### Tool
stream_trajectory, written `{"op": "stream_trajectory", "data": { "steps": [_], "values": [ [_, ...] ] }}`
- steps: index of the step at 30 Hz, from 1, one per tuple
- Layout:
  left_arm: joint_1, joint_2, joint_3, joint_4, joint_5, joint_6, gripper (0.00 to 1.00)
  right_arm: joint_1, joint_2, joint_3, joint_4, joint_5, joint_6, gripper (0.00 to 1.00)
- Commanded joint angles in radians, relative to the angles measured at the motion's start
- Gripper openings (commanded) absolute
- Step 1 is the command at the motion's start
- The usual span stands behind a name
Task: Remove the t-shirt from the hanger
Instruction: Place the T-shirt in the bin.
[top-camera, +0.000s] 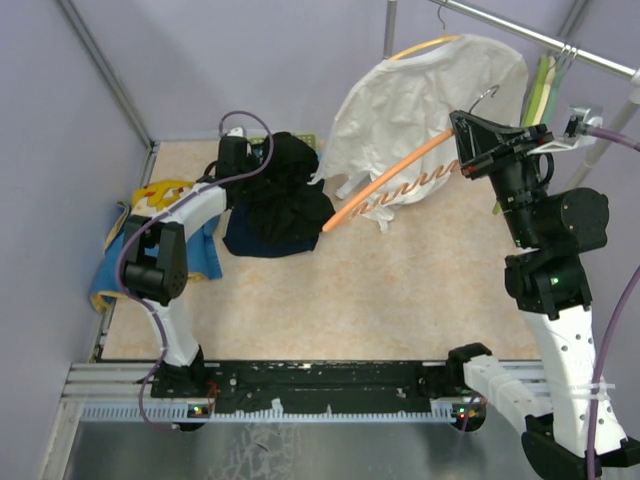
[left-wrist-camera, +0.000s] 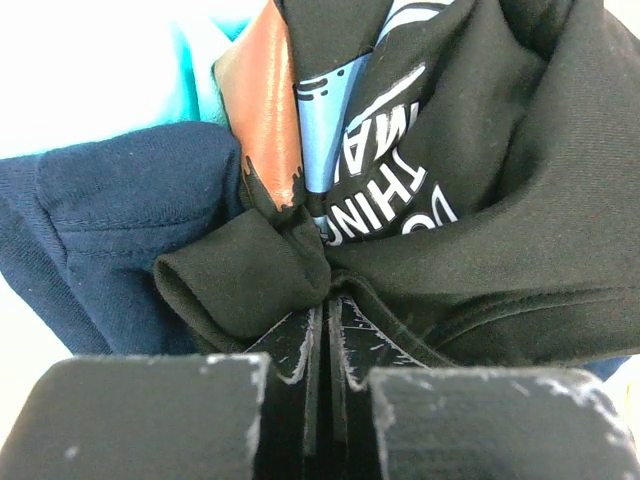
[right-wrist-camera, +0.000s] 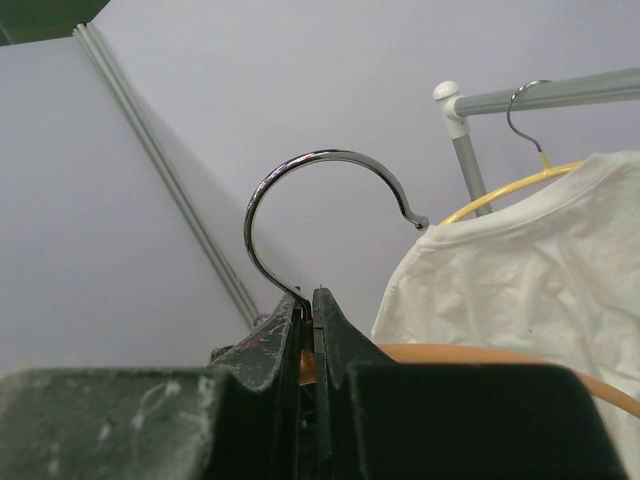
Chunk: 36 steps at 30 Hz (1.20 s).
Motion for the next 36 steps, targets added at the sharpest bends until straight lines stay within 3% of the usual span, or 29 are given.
{"op": "stream_trajectory", "data": {
  "steps": [1,2,3,6,13,20,24,30,36],
  "values": [
    [0.003,0.015,-0.011,-0.154,0.034,-0.005,0.11,0.006,-0.014,0.006,0.078,0.004,0.009,0.00],
    [0.003,-0.008,-0.012,-0.150,0.031,-0.004,0.18,0.005,-0.017,0.006,0.077,0.004,0.008,0.00],
    [0.003,-0.035,-0.010,-0.147,0.024,-0.001,0.31,0.006,-0.018,0.005,0.077,0.005,0.008,0.00],
    [0.003,-0.115,0.005,-0.134,0.026,0.028,0.48,0.005,-0.024,-0.001,0.082,0.007,0.008,0.00],
    [0.002,-0.268,0.058,-0.133,-0.040,0.061,0.68,0.006,-0.031,-0.003,0.091,0.009,0.012,0.00],
    [-0.001,-0.408,0.035,-0.122,-0.065,0.072,0.77,0.006,-0.009,0.003,0.098,-0.016,0.017,0.00],
    [-0.012,-0.508,-0.010,-0.023,0.028,0.097,0.84,0.006,0.042,0.023,0.124,-0.098,0.014,0.00],
    [-0.020,-0.595,-0.026,0.069,0.243,0.089,0.85,0.005,0.136,0.102,0.138,-0.125,-0.013,0.00],
    [-0.036,-0.651,-0.063,0.108,0.274,0.090,0.85,0.005,0.286,0.239,0.048,-0.033,-0.112,0.00]
  ]
}}
